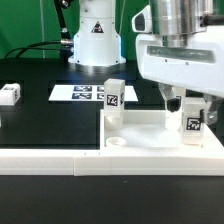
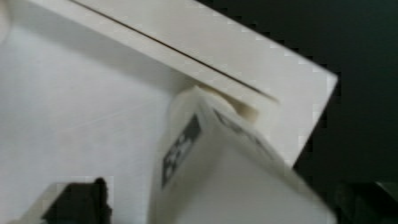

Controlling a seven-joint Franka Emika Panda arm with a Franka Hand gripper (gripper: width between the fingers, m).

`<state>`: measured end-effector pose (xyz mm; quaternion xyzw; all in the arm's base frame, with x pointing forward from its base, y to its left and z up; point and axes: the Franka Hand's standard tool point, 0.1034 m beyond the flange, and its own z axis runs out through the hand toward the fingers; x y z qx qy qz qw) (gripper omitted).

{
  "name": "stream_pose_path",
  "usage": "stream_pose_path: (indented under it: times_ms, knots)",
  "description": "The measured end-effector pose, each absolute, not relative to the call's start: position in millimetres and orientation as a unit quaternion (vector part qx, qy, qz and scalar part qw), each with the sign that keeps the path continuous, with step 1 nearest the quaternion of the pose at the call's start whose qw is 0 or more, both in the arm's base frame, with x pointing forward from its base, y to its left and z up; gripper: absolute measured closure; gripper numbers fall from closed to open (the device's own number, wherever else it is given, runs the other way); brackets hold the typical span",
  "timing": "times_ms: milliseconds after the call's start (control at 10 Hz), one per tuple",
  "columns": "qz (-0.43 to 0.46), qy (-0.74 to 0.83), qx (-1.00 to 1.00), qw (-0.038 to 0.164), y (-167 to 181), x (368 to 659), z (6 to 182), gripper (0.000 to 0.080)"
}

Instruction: Assemble square table

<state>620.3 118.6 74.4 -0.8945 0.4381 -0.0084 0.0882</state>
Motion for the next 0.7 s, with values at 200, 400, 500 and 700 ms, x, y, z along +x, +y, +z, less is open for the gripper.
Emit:
stream_pose_path:
  times_ms: [200, 400, 500, 700]
  knots:
    - [-0.021, 0.387, -0.918, 0.088, 115.2, 618.6, 78.1, 0.0151]
    - [-0.027, 0.317, -0.944, 0.083, 115.8, 618.1, 76.7, 0.015]
    - [-0.049, 0.169, -0.983, 0.058, 120.5, 620.0, 75.7, 0.015]
    - [-0.051, -0.007, -0.998, 0.04, 126.8, 634.4, 77.9, 0.015]
